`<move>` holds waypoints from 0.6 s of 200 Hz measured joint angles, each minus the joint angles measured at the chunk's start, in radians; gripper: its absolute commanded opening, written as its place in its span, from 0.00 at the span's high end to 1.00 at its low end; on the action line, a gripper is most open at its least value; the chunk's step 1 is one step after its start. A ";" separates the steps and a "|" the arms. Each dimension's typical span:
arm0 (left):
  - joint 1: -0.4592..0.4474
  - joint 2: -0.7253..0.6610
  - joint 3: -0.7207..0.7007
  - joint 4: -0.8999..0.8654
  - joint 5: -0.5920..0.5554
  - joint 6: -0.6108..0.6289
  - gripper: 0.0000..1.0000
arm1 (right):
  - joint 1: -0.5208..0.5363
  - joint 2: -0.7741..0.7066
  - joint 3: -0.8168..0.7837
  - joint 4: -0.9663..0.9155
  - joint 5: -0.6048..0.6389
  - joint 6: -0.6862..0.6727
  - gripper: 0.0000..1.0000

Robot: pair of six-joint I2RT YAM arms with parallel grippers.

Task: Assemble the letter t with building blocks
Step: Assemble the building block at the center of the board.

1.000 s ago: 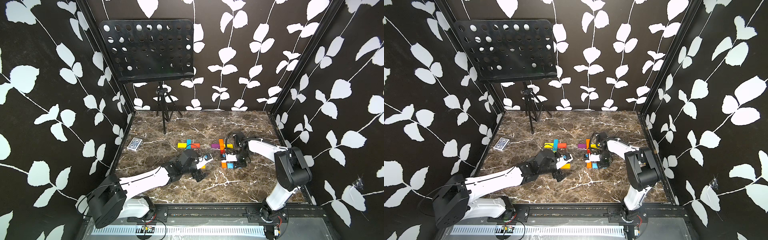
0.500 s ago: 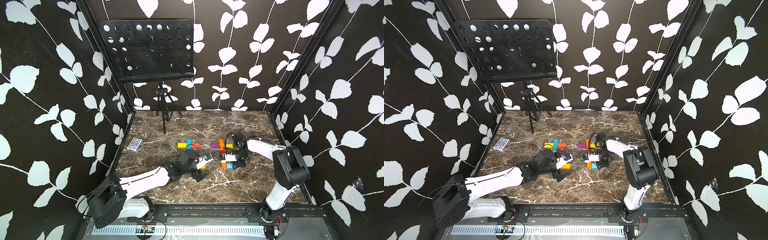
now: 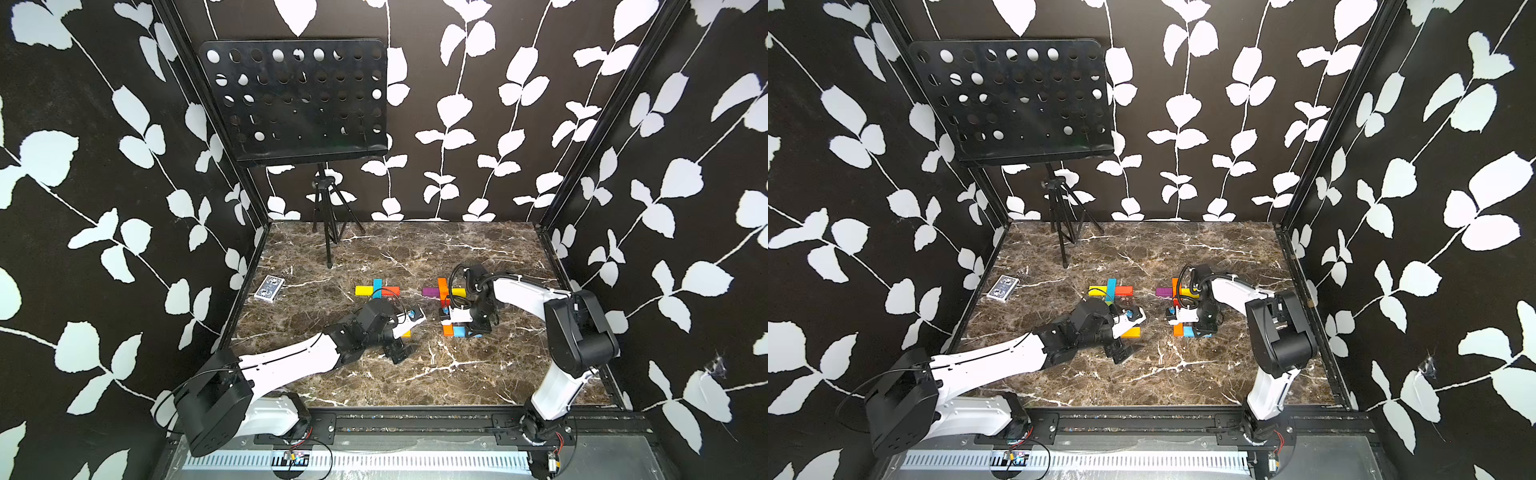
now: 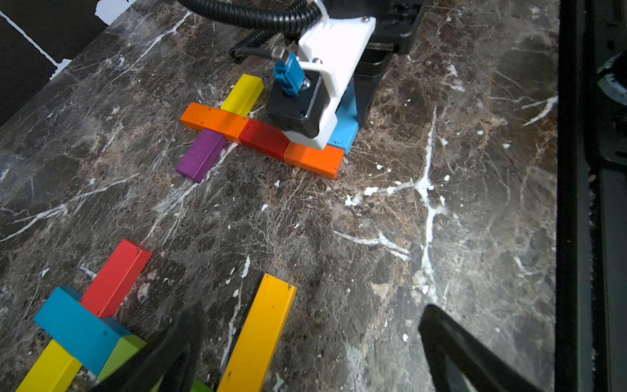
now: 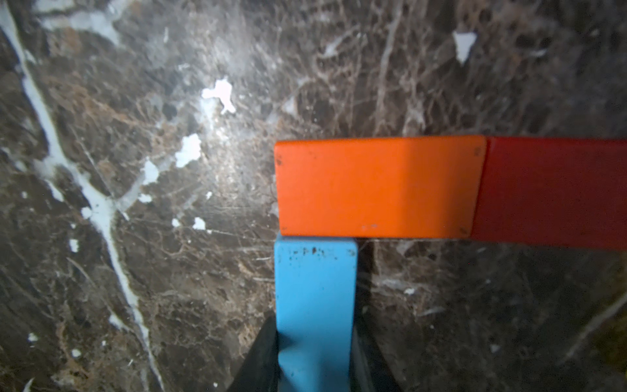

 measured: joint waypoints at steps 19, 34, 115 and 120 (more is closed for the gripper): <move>0.000 0.002 0.000 0.000 0.000 0.000 0.01 | 0.000 0.002 0.000 0.000 0.000 0.000 0.69; 0.000 0.003 0.000 0.000 0.000 0.000 0.01 | 0.000 0.005 0.000 0.000 0.000 0.004 0.04; 0.000 0.013 -0.005 0.000 0.000 0.000 0.01 | 0.006 -0.131 -0.086 0.111 0.057 0.044 0.01; 0.000 0.014 -0.005 0.000 0.000 0.000 0.01 | 0.006 -0.166 -0.097 0.122 0.069 0.051 0.01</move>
